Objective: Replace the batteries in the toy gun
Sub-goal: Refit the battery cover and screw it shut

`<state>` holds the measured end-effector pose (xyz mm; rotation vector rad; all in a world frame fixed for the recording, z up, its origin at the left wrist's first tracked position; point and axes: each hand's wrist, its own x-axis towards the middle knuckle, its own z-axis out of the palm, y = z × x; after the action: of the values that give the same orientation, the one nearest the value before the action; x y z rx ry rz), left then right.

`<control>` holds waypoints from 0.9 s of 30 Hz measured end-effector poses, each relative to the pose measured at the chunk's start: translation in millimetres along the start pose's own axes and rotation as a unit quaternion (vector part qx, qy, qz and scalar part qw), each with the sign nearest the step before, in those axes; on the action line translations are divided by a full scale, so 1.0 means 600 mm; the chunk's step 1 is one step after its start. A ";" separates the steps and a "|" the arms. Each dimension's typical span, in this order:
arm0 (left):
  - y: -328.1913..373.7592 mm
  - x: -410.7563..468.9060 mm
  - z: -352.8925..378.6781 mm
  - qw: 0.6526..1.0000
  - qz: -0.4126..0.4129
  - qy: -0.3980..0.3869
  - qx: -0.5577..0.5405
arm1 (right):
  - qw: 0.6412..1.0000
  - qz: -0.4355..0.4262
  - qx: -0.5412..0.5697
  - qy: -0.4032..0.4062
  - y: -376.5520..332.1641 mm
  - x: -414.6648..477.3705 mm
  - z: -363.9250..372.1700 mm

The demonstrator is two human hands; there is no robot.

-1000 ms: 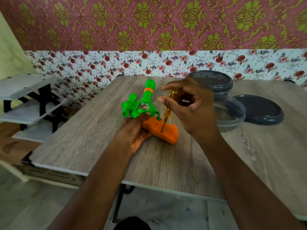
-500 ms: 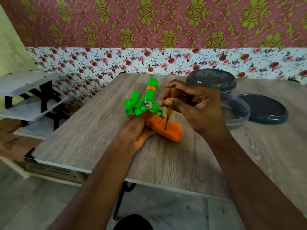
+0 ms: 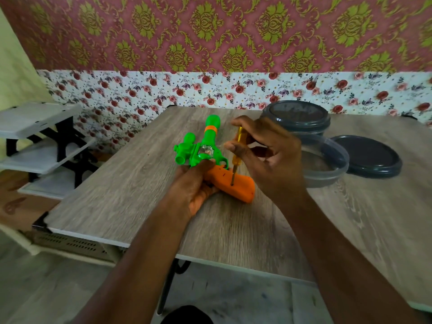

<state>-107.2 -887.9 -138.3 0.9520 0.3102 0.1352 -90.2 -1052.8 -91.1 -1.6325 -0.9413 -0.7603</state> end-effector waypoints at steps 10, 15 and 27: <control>0.000 0.002 0.001 1.000 -0.002 0.005 0.012 | 0.963 0.130 0.234 -0.038 -0.007 0.007 -0.014; 0.002 0.001 0.002 1.000 -0.004 0.001 0.011 | 0.989 0.087 0.121 0.005 0.002 0.012 -0.010; 0.003 -0.006 0.005 1.000 -0.009 0.008 0.009 | 0.976 0.078 0.196 -0.054 -0.003 0.007 -0.009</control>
<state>-109.5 -889.9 -134.7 0.9664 0.3349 0.1232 -89.7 -1057.0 -85.3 -1.3876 -0.9572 -0.3520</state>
